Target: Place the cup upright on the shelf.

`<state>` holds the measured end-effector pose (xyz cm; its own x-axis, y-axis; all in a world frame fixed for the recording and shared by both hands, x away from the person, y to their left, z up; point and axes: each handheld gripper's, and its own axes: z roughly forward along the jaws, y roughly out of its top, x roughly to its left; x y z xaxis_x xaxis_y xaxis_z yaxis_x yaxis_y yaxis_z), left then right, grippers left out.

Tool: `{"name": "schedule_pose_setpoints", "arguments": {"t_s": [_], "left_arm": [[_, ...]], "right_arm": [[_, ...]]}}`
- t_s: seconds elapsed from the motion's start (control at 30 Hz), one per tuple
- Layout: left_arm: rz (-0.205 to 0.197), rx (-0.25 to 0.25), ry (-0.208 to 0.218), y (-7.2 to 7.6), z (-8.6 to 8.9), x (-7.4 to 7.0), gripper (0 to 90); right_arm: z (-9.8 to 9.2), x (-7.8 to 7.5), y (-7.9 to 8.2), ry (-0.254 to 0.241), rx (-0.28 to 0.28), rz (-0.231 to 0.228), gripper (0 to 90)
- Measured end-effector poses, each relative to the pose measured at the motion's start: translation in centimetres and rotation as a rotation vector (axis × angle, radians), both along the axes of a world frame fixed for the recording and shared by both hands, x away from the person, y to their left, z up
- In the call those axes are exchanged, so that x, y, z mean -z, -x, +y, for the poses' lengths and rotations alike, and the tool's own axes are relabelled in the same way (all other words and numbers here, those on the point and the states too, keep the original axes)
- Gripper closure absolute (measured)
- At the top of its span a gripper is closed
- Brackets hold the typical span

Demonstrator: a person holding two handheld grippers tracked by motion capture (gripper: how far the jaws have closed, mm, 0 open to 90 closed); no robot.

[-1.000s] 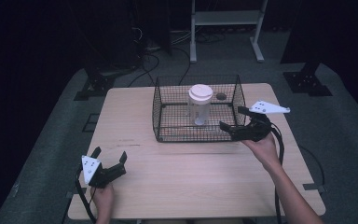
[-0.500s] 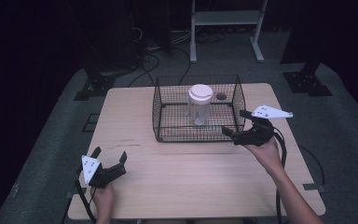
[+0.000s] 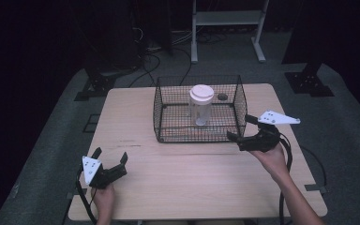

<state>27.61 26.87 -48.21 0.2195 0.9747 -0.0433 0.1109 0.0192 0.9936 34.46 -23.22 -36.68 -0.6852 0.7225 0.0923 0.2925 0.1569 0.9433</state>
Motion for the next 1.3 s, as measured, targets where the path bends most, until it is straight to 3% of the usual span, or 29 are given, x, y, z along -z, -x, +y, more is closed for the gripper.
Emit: {"name": "schedule_pose_setpoints", "arguments": {"t_s": [1.3], "left_arm": [[-0.001, -0.002, -0.001, 0.0, 0.0, 0.0, 0.0]], "right_arm": [[-2.2, 2.5, 3.0, -0.021, 0.01, 0.039, 0.0]]}}
